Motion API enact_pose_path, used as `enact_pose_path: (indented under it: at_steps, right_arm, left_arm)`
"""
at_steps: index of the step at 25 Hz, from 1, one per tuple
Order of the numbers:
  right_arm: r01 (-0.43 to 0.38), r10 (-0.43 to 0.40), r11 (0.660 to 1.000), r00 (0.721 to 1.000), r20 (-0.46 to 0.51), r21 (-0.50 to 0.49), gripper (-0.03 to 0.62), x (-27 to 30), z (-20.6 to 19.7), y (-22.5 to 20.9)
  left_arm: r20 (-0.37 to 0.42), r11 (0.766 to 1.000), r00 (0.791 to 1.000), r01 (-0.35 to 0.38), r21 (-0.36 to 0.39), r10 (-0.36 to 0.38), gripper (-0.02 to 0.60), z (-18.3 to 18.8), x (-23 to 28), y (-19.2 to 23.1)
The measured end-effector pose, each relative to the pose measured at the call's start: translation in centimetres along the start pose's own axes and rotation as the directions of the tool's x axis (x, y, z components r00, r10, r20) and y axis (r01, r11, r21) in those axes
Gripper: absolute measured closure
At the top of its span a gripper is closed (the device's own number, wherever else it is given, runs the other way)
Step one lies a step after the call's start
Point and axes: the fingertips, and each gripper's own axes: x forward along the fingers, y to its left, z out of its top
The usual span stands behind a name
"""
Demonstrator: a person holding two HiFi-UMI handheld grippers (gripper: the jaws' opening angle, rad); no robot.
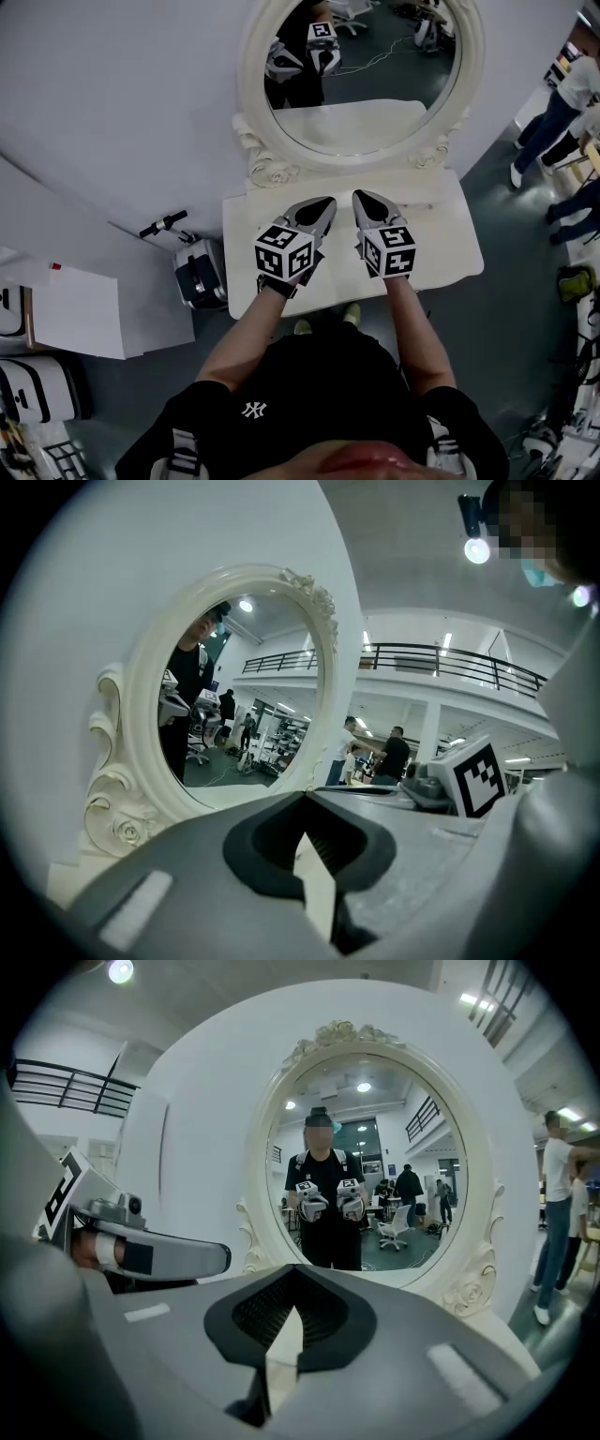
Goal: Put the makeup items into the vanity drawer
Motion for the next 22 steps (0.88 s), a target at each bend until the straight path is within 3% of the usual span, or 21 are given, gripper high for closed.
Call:
enact_pose_path:
  at_steps: [22]
  right_arm:
    - [-0.025,0.025,1.000,1.000,-0.011,-0.011,0.569,-0.1,-0.8,0.9]
  left_arm:
    - [0.019,1.000,1.000,-0.003,0.000,0.003,0.581,0.0,-0.1,-0.3]
